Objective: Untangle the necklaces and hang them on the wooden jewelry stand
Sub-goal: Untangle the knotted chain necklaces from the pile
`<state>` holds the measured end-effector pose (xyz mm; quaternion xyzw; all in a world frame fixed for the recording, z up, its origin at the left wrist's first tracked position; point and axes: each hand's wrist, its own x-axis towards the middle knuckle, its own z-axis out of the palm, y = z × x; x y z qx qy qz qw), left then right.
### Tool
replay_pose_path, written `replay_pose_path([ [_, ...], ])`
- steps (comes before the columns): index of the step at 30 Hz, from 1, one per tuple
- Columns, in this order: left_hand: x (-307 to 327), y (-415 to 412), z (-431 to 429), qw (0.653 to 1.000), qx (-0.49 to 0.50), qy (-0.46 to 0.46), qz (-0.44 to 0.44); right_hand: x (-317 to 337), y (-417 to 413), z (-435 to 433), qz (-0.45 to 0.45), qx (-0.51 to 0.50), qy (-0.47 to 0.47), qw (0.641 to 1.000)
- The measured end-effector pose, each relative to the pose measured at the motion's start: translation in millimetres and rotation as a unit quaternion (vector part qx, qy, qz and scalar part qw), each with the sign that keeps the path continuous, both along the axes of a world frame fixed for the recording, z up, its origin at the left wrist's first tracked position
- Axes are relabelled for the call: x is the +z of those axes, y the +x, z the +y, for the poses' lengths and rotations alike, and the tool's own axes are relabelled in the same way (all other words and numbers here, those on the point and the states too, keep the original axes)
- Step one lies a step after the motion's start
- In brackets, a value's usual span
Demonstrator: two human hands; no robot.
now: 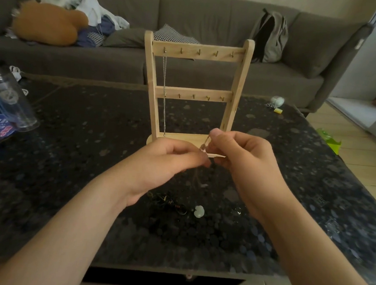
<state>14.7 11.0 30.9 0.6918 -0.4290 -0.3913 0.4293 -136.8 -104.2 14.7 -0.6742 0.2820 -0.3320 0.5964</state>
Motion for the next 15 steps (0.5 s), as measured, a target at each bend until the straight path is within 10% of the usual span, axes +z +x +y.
replay_pose_path([
  [15, -13.5, 0.9, -4.5, 0.995, 0.056, -0.071, -0.04, 4.1, -2.5, -1.3, -0.075, 0.014, 0.117, 0.99],
])
